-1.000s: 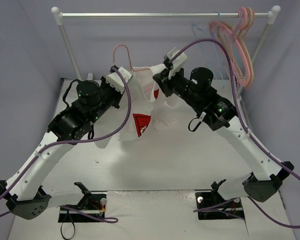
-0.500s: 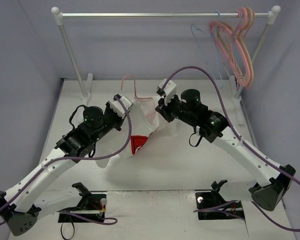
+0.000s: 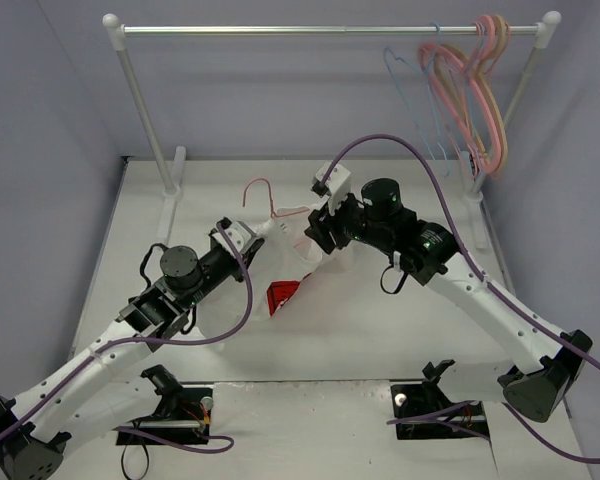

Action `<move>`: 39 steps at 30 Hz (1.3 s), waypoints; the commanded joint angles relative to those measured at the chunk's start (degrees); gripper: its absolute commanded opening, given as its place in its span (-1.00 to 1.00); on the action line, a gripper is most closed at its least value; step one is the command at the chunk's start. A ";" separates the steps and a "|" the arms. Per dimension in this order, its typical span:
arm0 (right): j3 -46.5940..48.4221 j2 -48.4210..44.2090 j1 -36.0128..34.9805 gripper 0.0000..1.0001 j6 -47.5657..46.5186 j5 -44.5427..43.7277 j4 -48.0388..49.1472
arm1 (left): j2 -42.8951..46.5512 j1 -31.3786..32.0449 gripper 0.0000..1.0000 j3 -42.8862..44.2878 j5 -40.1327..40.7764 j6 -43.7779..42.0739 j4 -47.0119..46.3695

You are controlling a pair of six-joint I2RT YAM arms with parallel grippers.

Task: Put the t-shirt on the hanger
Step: Place tshirt on hanger

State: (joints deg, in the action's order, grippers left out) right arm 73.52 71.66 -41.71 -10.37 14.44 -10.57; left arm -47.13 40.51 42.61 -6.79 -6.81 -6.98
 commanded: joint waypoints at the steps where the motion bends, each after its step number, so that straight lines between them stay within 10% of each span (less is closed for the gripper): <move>1: 4.18 -2.13 0.05 0.00 -1.31 1.47 1.43 | 1.61 0.01 -1.00 1.78 -1.56 0.48 -10.77; 17: 17.79 4.88 21.14 0.21 -30.21 37.93 -19.64 | 3.63 0.00 -1.00 5.64 -6.84 -3.12 0.04; 39: 13.15 13.42 21.32 -0.03 -38.15 38.91 -21.95 | 1.61 0.00 -1.00 8.45 -10.96 -4.44 3.20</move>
State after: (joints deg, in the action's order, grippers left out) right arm 87.00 88.29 -20.23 -48.10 49.80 -35.57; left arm -45.10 40.51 46.39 -15.53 -10.39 1.02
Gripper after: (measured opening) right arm 0.497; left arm 0.094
